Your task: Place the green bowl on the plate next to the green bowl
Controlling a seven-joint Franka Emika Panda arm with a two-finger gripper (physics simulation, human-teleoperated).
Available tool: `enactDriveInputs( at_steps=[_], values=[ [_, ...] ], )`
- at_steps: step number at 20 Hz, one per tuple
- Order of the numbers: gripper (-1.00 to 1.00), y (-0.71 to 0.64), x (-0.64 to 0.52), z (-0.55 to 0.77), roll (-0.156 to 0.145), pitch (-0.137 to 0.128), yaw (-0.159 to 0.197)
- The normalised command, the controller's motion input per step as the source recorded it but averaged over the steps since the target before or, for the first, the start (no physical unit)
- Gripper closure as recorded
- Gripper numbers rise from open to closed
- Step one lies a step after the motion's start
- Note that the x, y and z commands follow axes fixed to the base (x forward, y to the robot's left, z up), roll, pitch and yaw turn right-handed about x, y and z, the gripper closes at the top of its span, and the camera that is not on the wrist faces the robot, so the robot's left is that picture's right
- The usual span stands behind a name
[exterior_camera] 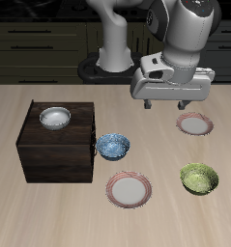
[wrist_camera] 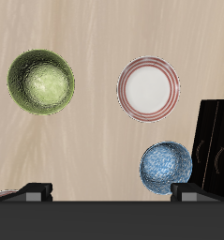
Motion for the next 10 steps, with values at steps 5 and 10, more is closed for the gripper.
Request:
enactDriveInputs(
  at_steps=[5, 10],
  values=[
    [-1.00, 0.12, 0.26, -0.03, -0.024, 0.013, 0.004],
    [-1.00, 0.25, 0.26, -0.09, -0.003, 0.031, 0.011]
  ],
)
